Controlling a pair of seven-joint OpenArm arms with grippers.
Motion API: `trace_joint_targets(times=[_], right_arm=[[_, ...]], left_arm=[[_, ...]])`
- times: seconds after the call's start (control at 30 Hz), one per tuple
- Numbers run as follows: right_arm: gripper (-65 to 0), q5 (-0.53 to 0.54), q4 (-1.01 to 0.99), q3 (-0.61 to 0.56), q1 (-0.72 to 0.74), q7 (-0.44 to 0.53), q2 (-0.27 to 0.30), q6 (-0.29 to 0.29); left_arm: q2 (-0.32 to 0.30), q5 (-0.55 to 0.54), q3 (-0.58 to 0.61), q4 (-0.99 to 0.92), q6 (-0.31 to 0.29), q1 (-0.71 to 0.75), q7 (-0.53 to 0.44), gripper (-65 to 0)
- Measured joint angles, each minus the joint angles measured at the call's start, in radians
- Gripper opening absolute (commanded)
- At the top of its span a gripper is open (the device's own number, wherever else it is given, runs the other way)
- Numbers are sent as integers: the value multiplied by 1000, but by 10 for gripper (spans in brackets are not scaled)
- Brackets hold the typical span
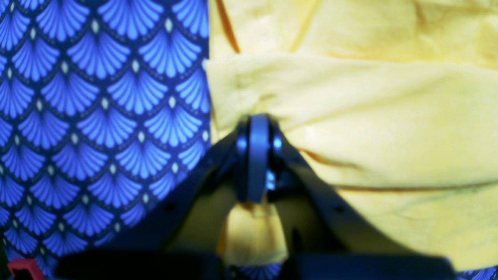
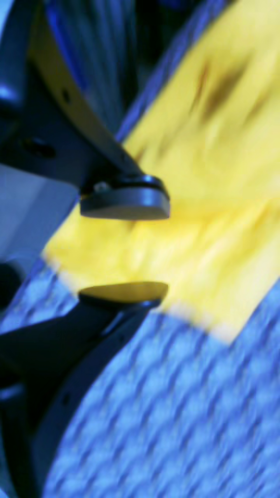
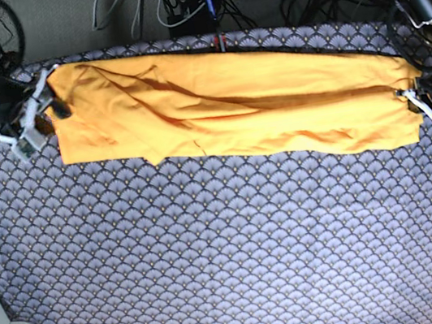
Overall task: Fold the T-shirt properly
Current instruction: 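Lower the shirt end with the right gripper and release it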
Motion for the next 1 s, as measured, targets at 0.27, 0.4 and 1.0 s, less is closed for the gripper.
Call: trace_joint_targets(times=[0.27,0.4,1.0], right_arm=[[-376,2,0,-71,49,-2,-69,0],[-376,11,-67,-96,53,9,-69,0],[-376,26,-420,-134,129,220,-1,2]], left_arm=[[-4,-7,0,-1,-1,0,6,-650],[-4,-7,0,-1,-1,0,4,-650],[-42,42,0,-14,3,-24,50,-650]])
